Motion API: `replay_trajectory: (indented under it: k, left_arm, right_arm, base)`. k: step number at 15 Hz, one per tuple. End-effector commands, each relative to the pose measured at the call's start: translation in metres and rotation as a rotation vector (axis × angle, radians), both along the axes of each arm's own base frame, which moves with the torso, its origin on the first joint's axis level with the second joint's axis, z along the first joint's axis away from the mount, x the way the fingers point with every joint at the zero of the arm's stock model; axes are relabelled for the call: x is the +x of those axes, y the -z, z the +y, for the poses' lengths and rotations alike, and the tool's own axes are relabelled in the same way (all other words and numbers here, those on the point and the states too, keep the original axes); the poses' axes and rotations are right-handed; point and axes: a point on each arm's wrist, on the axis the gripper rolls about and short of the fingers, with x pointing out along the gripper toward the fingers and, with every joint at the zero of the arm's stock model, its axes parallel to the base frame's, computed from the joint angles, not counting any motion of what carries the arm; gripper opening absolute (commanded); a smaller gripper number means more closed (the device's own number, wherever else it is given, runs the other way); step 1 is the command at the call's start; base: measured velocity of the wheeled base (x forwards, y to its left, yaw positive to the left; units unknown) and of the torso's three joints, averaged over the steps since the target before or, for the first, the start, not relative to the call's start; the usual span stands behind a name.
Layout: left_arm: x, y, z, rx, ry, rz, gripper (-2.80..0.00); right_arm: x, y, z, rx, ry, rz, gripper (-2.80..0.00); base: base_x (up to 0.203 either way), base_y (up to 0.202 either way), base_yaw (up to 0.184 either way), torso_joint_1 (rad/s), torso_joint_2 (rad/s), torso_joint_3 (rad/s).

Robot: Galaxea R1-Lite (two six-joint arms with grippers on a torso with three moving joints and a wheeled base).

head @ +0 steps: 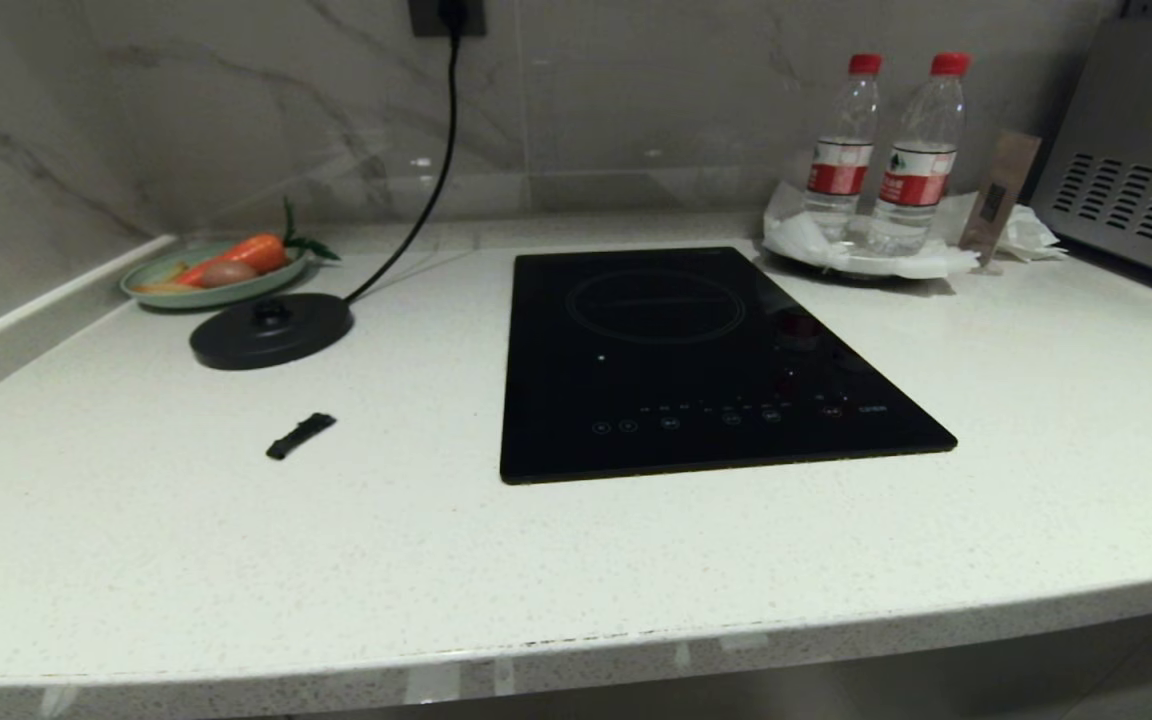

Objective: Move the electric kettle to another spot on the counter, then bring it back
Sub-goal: Grab the kettle

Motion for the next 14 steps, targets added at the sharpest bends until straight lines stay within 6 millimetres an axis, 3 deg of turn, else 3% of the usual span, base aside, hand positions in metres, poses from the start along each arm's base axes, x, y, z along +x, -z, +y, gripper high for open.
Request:
replay_trajectory:
  k: [1,14]
  left_arm:
    - [0.0000,0.0000,0.0000,0.000,0.000,0.000,-2.80]
    - [0.0000,0.0001,0.0007,-0.032,-0.032,0.000,-2.80]
  right_arm:
    - [0.0001,-0.0001,0.0000,0.000,0.000,0.001,-2.80]
    - [0.0001,-0.0001,0.0000,0.002,0.002,0.001,-2.80]
  base:
    - [0.000,0.000,0.000,0.000,0.00,0.000]
    - [0.000,0.000,0.000,0.000,0.00,0.000]
